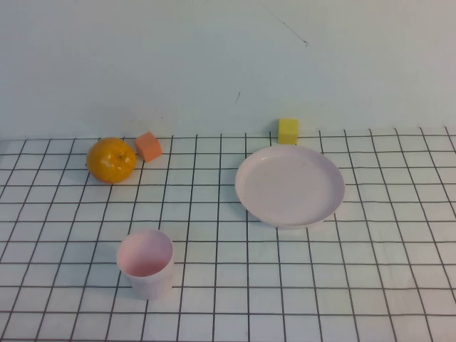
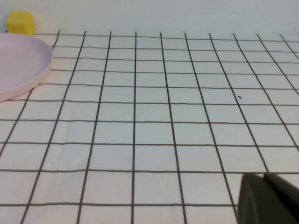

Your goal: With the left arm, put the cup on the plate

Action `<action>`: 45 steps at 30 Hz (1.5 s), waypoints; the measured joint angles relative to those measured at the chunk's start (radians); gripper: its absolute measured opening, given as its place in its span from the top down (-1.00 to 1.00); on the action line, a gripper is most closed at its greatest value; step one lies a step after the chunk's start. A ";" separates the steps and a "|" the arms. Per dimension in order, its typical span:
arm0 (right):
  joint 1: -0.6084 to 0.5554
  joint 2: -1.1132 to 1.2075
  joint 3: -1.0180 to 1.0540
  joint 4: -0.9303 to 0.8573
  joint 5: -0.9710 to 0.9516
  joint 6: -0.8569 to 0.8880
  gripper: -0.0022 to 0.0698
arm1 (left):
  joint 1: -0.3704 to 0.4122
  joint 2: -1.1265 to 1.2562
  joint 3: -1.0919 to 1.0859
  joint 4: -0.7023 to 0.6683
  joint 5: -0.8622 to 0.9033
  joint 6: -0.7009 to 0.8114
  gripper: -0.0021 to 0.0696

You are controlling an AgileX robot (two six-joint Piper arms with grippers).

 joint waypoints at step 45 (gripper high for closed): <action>0.000 0.000 0.000 0.000 0.000 0.018 0.95 | 0.000 0.000 0.005 0.042 -0.128 0.010 0.95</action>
